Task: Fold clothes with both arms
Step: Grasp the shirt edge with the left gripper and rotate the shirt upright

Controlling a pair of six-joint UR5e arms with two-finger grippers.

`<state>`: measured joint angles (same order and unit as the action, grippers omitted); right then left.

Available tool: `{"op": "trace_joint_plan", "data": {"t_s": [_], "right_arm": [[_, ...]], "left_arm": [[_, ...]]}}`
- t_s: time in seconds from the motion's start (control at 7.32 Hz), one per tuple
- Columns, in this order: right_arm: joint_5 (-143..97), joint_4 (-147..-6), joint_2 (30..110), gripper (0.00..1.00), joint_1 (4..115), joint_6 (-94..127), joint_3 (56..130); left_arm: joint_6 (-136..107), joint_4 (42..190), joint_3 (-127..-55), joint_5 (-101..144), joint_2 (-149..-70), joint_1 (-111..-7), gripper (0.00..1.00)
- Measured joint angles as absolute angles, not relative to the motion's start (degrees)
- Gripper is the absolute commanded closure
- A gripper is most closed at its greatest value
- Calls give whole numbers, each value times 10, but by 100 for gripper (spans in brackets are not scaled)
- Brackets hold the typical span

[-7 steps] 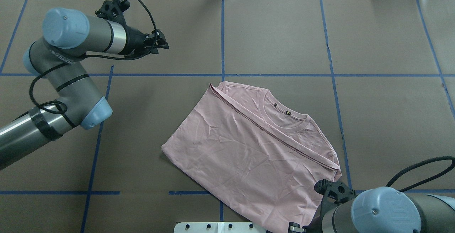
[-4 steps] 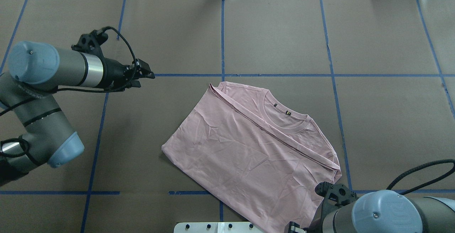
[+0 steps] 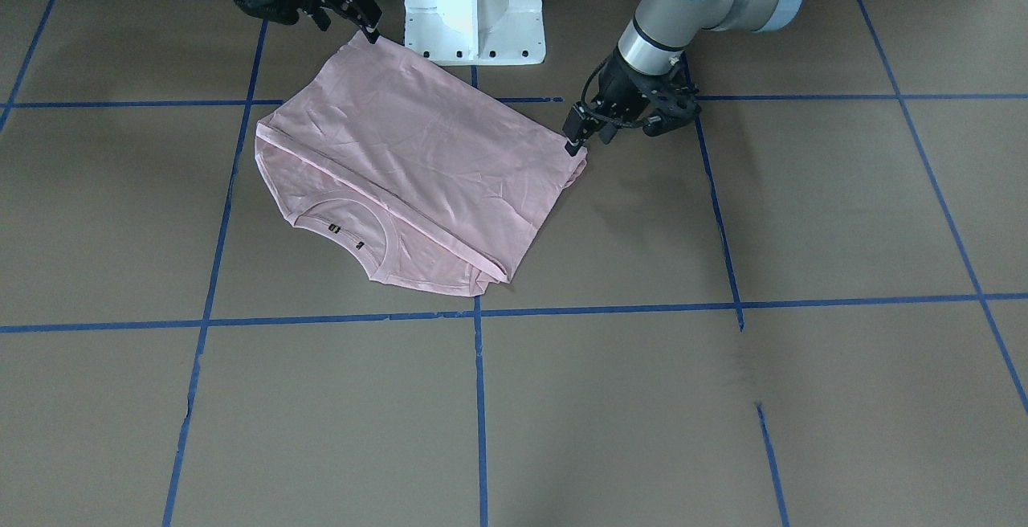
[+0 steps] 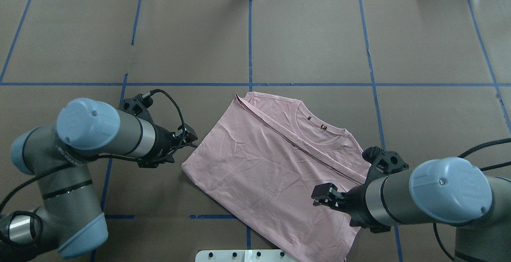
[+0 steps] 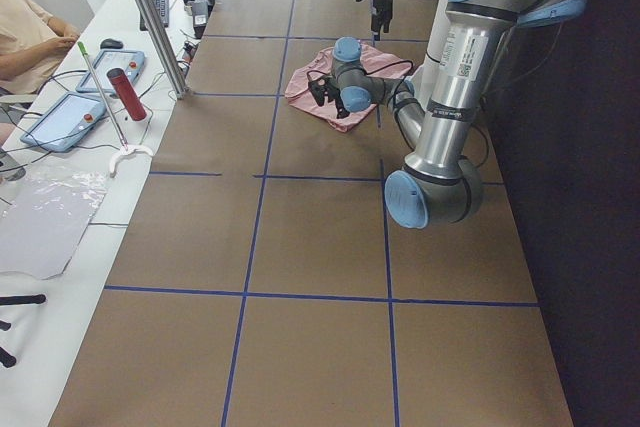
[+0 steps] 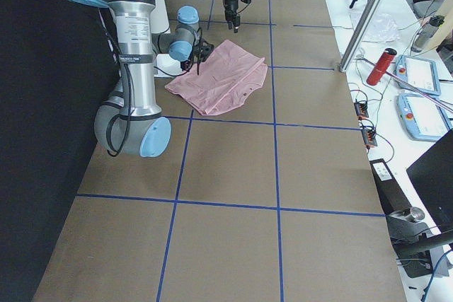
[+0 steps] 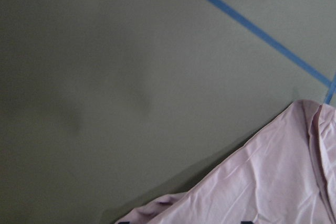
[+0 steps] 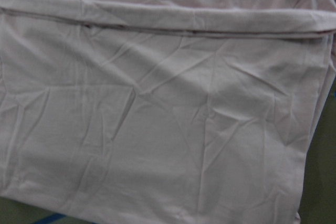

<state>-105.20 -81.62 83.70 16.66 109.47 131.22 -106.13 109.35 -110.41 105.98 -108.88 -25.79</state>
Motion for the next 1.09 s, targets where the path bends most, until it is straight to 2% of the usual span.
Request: {"op": "trace_joint_plan", "data": {"t_s": [0.55, 0.82, 1.09], "right_arm": [[-1017, -813, 822, 0, 182, 1093, 1284], [-1016, -813, 823, 0, 184, 1092, 1283], [-1016, -813, 825, 0, 185, 1092, 1283]], "left_arm": [[-1074, 1082, -1078, 1007, -1090, -218, 37], [-1074, 1082, -1075, 1006, -1087, -215, 50], [-1074, 1082, -1070, 1005, -1087, -214, 51]]}}
